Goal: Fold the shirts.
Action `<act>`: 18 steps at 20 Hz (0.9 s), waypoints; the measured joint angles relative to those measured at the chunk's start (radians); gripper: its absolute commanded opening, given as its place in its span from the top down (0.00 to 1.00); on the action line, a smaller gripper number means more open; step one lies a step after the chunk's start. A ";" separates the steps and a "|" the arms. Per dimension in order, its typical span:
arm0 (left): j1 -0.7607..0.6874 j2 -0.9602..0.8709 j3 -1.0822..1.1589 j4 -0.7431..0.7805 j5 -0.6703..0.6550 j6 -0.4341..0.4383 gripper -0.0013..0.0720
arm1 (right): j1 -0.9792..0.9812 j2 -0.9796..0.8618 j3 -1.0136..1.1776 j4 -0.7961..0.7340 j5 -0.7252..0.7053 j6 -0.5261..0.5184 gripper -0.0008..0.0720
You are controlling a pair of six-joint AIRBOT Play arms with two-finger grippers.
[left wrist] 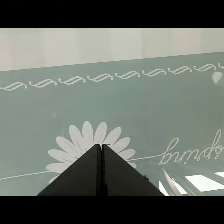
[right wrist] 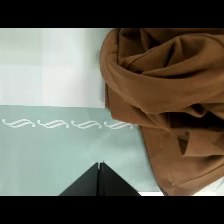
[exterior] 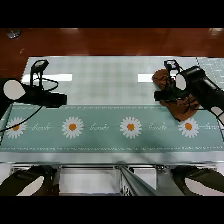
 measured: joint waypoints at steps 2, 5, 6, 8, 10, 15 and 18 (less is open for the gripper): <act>0.000 0.000 0.000 0.000 0.000 0.000 0.94 | 0.000 0.000 0.000 0.000 0.000 0.000 0.96; 0.000 0.000 0.000 0.000 0.000 0.000 0.94 | 0.000 0.000 0.000 0.000 0.000 0.000 0.96; 0.000 0.000 0.000 0.000 0.000 0.000 0.94 | 0.000 0.000 0.000 0.000 0.000 0.000 0.96; 0.000 0.000 0.000 0.000 0.001 0.001 0.94 | 0.000 0.000 0.000 0.000 0.000 0.000 0.96; 0.000 0.000 0.000 0.000 0.009 0.002 0.94 | 0.000 0.000 0.000 0.000 0.000 0.000 0.96; 0.000 0.000 0.000 0.000 0.071 0.003 0.94 | 0.000 0.000 0.000 0.000 -0.032 0.000 0.95; 0.000 0.000 0.000 0.000 0.152 0.003 0.47 | 0.000 0.000 0.001 -0.013 -0.085 0.003 0.13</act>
